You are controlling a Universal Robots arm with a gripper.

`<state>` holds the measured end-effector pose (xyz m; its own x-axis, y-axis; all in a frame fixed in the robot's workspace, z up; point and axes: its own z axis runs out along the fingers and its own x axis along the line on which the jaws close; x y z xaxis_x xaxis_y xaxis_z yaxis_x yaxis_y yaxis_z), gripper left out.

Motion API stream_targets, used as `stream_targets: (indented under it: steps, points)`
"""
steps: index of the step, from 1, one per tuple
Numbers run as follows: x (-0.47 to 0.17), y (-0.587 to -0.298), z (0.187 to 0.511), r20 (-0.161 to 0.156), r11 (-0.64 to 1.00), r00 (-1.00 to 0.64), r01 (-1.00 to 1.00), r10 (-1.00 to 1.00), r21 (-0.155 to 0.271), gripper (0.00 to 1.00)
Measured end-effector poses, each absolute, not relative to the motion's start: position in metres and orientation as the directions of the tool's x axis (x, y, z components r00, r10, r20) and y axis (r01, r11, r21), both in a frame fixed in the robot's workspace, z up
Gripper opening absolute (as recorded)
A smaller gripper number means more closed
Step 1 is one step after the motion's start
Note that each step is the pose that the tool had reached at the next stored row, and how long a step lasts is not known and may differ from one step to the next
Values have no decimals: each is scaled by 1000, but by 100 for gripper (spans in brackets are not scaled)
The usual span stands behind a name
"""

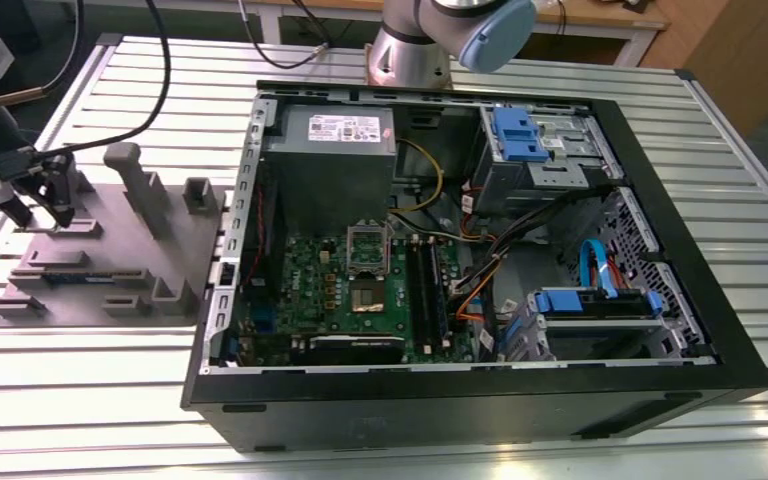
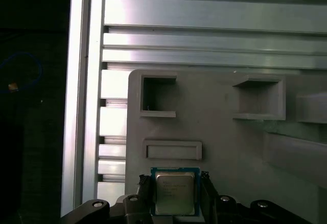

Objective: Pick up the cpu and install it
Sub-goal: 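Pick up the cpu and move it towards the insertion slot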

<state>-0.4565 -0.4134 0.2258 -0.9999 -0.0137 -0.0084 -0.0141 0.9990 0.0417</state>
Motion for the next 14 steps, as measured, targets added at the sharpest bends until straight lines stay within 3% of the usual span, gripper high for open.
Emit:
stream_targets:
  steps: [14]
  points:
    - [-456, -413, 230, -8, 999, -1000, -14, -14, 42, 47]
